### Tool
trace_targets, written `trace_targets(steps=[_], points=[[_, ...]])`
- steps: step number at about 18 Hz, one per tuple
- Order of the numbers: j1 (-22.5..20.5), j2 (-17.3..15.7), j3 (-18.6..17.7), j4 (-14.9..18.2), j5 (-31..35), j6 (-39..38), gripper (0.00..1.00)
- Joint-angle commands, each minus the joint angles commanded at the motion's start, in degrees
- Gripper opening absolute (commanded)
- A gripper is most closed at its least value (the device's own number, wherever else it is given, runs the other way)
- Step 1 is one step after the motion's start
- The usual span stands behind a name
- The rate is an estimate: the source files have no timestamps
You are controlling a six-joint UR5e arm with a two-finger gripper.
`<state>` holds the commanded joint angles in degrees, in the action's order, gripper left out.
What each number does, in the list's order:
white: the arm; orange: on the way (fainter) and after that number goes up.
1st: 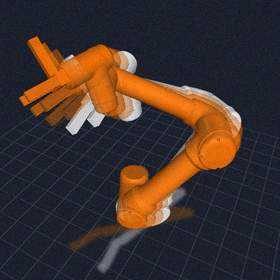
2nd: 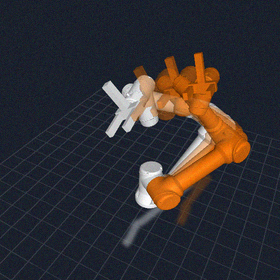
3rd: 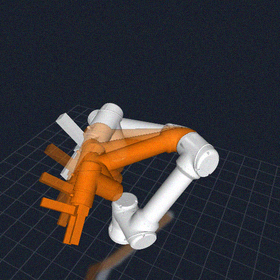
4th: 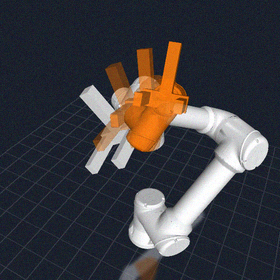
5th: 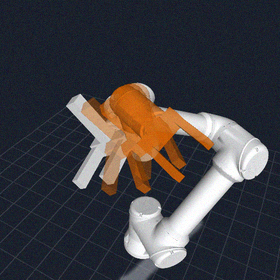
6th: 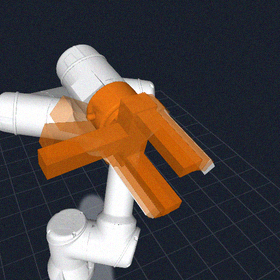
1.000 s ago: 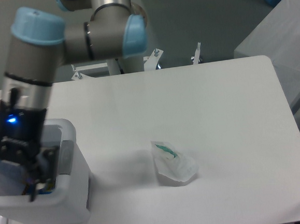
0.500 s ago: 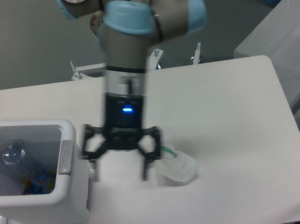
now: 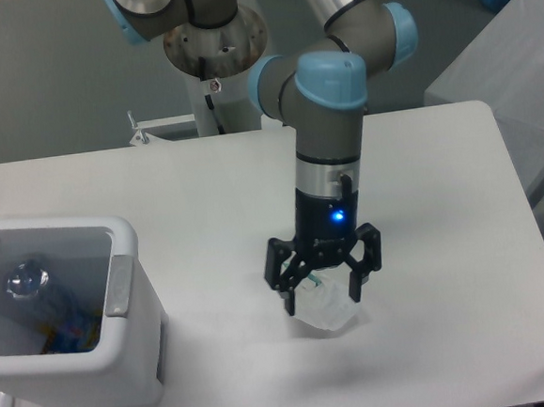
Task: Place the trash in the trash can
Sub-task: 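Move the gripper over the clear plastic bag and lower onto it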
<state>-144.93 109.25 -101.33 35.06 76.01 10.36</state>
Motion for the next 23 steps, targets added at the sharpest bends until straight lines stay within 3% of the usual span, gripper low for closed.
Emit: trace_targets(steps=[4,7,17,19,23], points=[[0.26,0.00,-3.87,0.09,4.84,2.03,1.00],[0.61,1.05,-4.14,1.14,8.09,2.74,1.00],[2.81,6.32,-4.85,1.50,8.36,2.65,0.98],[2.99,6.68,-4.85,1.41,8.36,2.74,0.96],[3.60,6.77,-5.02,1.50,8.45,2.74,0.80]])
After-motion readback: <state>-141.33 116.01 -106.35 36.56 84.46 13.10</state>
